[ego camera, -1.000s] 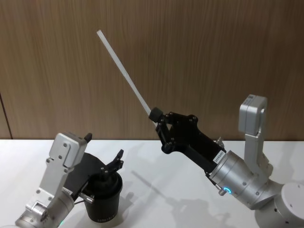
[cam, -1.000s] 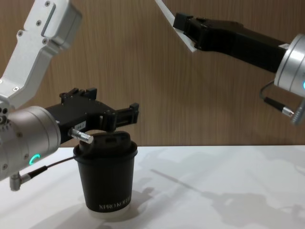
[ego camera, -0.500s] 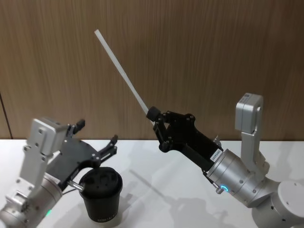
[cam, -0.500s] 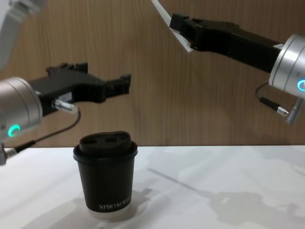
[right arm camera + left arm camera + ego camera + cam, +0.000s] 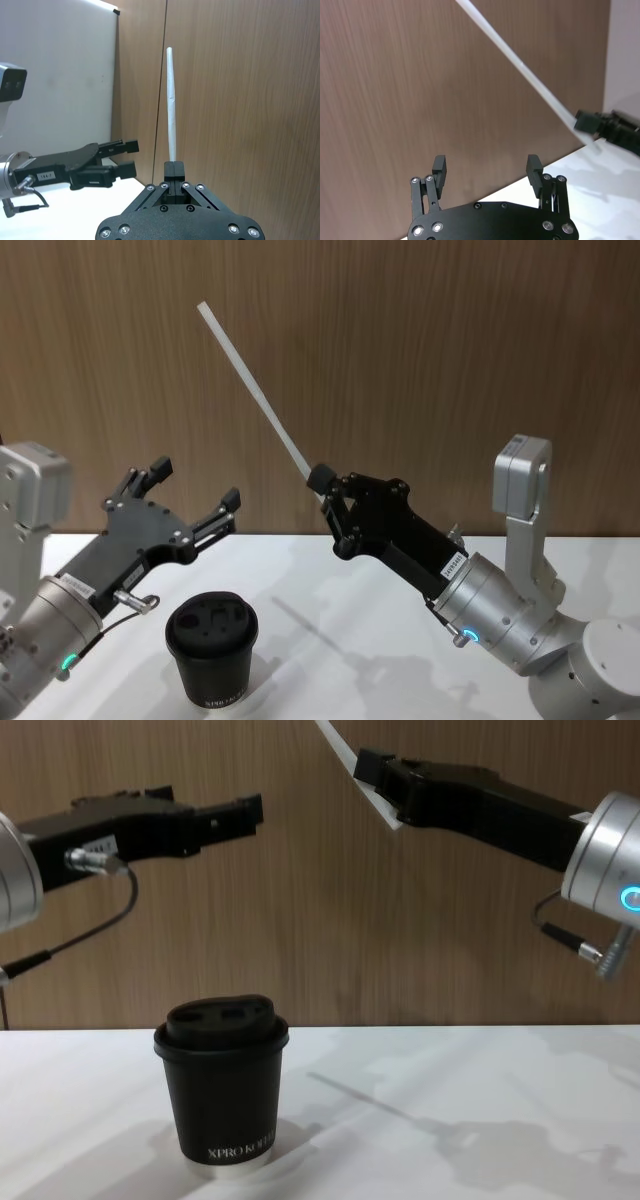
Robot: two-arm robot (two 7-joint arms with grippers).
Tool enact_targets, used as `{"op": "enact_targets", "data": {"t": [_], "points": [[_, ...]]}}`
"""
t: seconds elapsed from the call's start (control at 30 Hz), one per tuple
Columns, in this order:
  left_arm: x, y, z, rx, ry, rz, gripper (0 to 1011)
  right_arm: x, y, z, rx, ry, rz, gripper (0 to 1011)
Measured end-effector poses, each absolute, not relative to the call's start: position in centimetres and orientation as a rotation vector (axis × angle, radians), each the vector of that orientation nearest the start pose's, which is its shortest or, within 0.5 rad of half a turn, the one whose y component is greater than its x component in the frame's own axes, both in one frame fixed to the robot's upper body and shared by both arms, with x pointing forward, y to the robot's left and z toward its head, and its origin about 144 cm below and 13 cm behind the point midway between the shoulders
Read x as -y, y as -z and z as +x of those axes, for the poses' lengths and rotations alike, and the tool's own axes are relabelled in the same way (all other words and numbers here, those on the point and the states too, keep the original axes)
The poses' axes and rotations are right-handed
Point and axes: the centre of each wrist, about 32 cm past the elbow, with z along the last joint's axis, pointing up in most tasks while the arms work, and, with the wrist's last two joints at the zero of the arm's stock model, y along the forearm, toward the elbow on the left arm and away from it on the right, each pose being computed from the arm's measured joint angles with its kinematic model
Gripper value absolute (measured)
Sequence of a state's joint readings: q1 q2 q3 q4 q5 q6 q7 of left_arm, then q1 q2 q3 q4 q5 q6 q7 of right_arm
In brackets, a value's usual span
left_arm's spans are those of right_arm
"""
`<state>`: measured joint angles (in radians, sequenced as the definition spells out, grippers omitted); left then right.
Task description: Pick up the straw with one hand, pass it to the other hand, and insert it into the cup.
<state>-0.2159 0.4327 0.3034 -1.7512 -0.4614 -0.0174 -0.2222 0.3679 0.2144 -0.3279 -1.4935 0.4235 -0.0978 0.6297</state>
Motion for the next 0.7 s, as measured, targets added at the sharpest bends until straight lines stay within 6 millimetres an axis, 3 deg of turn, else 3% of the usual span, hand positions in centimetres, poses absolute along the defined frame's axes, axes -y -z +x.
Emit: {"op": "enact_targets", "data": {"t": [0.7], "points": [[-25.3, -127.3, 50.8, 0.042, -0.784, -0.351, 1003, 19.3, -123.8, 54.2, 0.186, 0.621, 0.27, 0]]}}
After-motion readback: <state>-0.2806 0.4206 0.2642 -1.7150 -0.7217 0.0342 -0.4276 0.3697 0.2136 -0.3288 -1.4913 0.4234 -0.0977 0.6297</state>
